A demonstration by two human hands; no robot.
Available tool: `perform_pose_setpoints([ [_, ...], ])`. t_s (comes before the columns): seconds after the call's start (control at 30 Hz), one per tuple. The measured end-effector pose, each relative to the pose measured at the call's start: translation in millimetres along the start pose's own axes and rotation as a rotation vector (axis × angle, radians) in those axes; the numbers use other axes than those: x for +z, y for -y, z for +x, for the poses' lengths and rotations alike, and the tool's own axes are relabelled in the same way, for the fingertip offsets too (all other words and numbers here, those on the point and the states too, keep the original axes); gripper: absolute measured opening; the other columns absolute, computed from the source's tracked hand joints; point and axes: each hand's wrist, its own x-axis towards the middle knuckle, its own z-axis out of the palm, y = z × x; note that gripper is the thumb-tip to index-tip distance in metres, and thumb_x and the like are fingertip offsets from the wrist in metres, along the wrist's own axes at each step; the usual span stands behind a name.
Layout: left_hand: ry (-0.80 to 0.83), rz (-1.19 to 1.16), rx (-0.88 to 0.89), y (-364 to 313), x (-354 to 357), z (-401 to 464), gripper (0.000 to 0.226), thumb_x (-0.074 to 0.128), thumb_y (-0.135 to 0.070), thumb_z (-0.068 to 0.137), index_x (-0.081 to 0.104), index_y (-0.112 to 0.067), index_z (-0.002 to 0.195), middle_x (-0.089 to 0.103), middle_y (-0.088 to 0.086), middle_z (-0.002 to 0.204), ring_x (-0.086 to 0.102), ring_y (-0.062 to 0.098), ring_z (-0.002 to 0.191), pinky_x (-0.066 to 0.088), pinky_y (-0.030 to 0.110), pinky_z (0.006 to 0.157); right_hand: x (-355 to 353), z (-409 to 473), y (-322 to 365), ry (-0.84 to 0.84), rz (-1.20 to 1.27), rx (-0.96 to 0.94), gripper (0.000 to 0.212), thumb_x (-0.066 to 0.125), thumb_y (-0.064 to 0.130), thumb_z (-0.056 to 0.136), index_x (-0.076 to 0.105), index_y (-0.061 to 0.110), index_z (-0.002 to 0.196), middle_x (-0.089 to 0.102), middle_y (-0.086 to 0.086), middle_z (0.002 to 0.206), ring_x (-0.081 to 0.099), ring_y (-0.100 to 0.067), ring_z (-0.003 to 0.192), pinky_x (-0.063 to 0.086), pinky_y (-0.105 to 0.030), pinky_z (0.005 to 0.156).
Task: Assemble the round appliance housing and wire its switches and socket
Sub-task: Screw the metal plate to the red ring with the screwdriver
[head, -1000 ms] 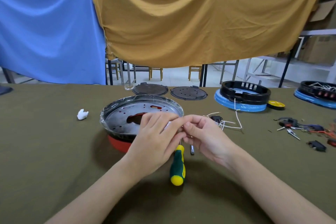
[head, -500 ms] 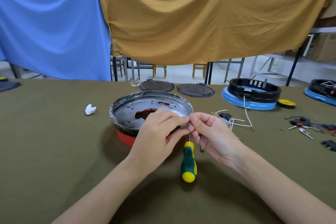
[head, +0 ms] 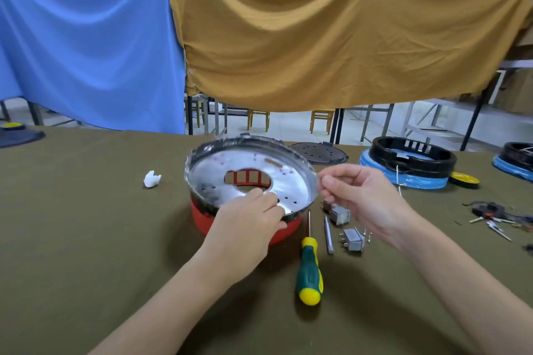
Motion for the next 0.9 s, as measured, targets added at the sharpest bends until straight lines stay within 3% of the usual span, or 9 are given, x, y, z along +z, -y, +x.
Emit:
perform_pose_setpoints([
  [0.2,-0.082,0.108,0.081,7,6,1,0.024,0.084,-0.009,0.072,0.061,-0.016,0.065,0.052,-0.001,0.068,0.048,0.02,0.063,0.035,0.03,0.053,6,29,39,0.095,-0.656,-0.171,0.004,0.078,0.013,0.083,0.075,0.012,0.085,0.074,-0.006,0.074,0.068,-0.015,0.065,0.057,-0.022,0.068],
  [0.33,-0.096,0.139,0.092,11,9,0,0.028,0.085,-0.007,0.068,0.059,-0.016,0.063,0.05,-0.001,0.066,0.046,0.02,0.061,0.032,0.031,0.052,17,40,39,0.246,-1.067,-0.202,0.011,0.078,0.022,0.084,0.074,0.03,0.078,0.073,0.011,0.074,0.064,0.002,0.069,0.048,-0.012,0.064],
  [0.53,-0.136,0.143,0.115,13,9,-1,0.026,0.083,-0.005,0.068,0.06,-0.015,0.063,0.05,0.0,0.065,0.046,0.02,0.06,0.036,0.032,0.05,20,48,40,0.387,-1.192,-0.156,0.015,0.072,0.016,0.089,0.074,0.03,0.084,0.073,0.012,0.079,0.064,0.003,0.074,0.043,-0.007,0.064],
  [0.63,-0.163,0.148,0.129,11,8,-1,0.027,0.081,-0.003,0.069,0.058,-0.015,0.062,0.048,0.001,0.064,0.045,0.021,0.06,0.033,0.031,0.052,24,51,38,0.438,-1.23,-0.139,0.016,0.071,0.015,0.089,0.073,0.03,0.083,0.073,0.01,0.081,0.064,-0.002,0.077,0.047,-0.014,0.067],
  [0.77,-0.166,0.161,0.129,11,7,-1,0.025,0.079,-0.003,0.07,0.059,-0.015,0.063,0.049,0.001,0.064,0.047,0.021,0.06,0.032,0.03,0.055,27,52,38,0.452,-1.211,-0.148,0.028,0.073,0.013,0.087,0.069,0.037,0.073,0.068,0.015,0.071,0.057,0.004,0.066,0.043,-0.009,0.061],
  [0.9,-0.172,0.146,0.126,12,6,-2,0.024,0.081,-0.007,0.071,0.06,-0.016,0.065,0.05,0.0,0.065,0.047,0.021,0.061,0.033,0.03,0.054,31,55,38,0.441,-1.217,-0.165,0.027,0.074,0.016,0.086,0.068,0.037,0.072,0.07,0.013,0.074,0.057,0.001,0.066,0.042,-0.009,0.061],
])
